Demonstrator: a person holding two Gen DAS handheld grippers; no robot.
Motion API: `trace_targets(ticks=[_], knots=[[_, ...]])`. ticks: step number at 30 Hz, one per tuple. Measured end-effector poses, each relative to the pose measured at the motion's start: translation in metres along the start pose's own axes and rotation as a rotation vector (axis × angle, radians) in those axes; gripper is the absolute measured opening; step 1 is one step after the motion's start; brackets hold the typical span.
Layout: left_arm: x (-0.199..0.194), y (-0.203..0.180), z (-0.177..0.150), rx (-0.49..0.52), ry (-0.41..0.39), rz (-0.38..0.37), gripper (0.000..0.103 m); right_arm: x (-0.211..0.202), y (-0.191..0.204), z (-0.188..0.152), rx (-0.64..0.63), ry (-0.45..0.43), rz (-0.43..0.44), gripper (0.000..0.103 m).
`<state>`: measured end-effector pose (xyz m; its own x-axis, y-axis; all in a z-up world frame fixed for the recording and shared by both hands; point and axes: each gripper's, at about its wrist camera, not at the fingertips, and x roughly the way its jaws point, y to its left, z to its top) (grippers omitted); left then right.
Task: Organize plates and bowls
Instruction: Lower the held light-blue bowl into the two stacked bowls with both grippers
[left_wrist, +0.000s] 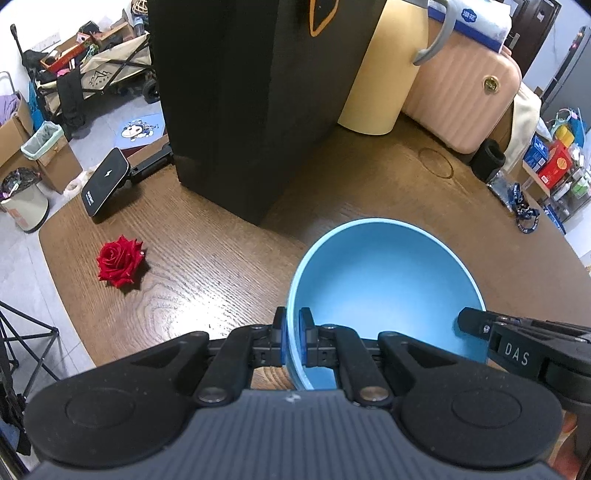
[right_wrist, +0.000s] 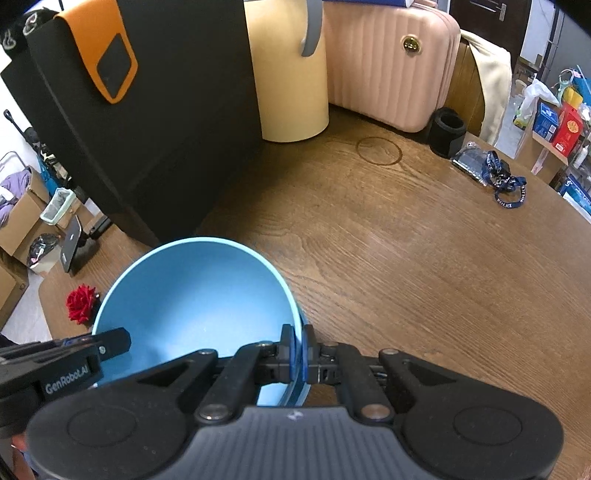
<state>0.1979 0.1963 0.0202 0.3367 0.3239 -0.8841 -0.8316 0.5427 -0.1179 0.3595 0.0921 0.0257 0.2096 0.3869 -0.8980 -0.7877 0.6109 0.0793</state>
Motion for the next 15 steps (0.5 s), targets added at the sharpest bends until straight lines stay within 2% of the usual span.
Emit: trace_targets(ticks=[15], knots=[[0.01,-0.016,-0.011,0.103,-0.031,0.055,0.007,0.008,0.003,-0.012,-0.074,-0.039,-0.032,0.005]])
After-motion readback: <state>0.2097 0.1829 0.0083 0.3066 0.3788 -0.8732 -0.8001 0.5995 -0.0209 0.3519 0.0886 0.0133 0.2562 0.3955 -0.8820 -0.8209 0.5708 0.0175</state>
